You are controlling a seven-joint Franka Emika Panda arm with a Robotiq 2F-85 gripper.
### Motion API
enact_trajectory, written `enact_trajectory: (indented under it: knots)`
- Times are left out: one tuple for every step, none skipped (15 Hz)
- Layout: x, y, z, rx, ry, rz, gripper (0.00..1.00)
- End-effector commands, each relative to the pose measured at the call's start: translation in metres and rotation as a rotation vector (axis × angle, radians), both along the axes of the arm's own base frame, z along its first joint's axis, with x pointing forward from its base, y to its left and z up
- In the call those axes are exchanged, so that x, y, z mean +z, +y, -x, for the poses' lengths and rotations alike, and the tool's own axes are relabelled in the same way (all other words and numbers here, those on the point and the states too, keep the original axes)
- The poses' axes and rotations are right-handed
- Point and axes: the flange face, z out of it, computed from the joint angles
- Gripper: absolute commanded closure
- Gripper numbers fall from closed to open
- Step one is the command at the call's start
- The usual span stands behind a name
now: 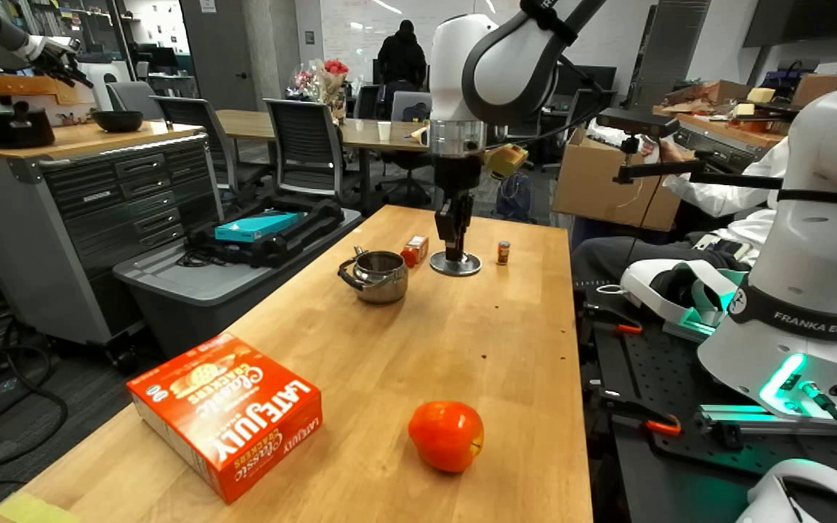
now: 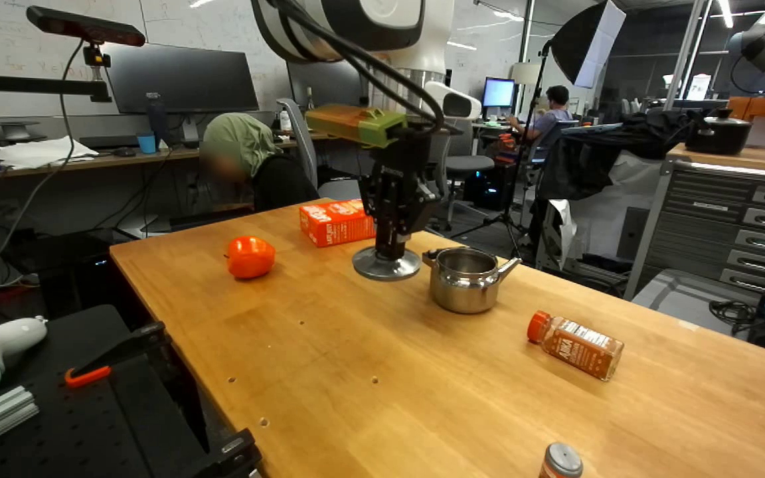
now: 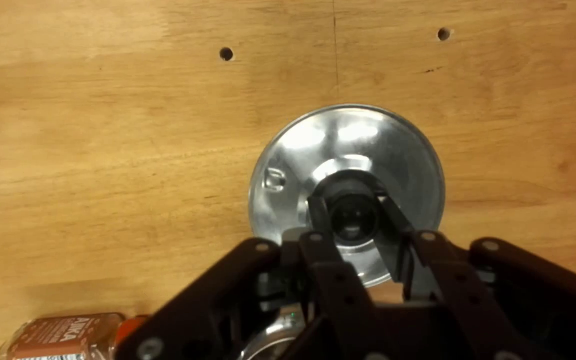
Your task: Place the lid on the teapot
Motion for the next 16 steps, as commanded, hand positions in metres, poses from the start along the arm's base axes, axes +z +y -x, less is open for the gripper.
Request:
enact_trajectory:
  knots:
    - [0.034,0.003,-0.013,-0.031,-0.022,-0.015,0.93]
    - [0.040,0.003,-0.018,-0.038,-0.028,-0.020,0.93]
    - [0.046,0.003,-0.022,-0.044,-0.035,-0.023,0.93]
    - [0.052,0.003,-0.027,-0.051,-0.043,-0.027,0.93]
    - [0.057,0.003,-0.031,-0.055,-0.047,-0.030,0.93]
    - [0.061,0.002,-0.037,-0.061,-0.052,-0.032,0.93]
    - [0.064,0.002,-0.042,-0.066,-0.053,-0.037,0.93]
    - [0.067,0.001,-0.047,-0.072,-0.057,-0.041,0.93]
    - [0.070,0.000,-0.052,-0.083,-0.065,-0.046,0.93]
    - [0.072,0.000,-0.056,-0.091,-0.072,-0.050,0.93]
    - [0.073,-0.002,-0.061,-0.106,-0.082,-0.053,0.93]
    - [0.074,-0.003,-0.065,-0.116,-0.088,-0.057,0.93]
    - [0.075,-0.005,-0.069,-0.126,-0.095,-0.063,0.93]
    - [0.076,-0.006,-0.073,-0.139,-0.102,-0.068,0.93]
    - [0.077,-0.008,-0.077,-0.151,-0.105,-0.079,0.93]
    - [0.077,-0.010,-0.081,-0.162,-0.110,-0.084,0.93]
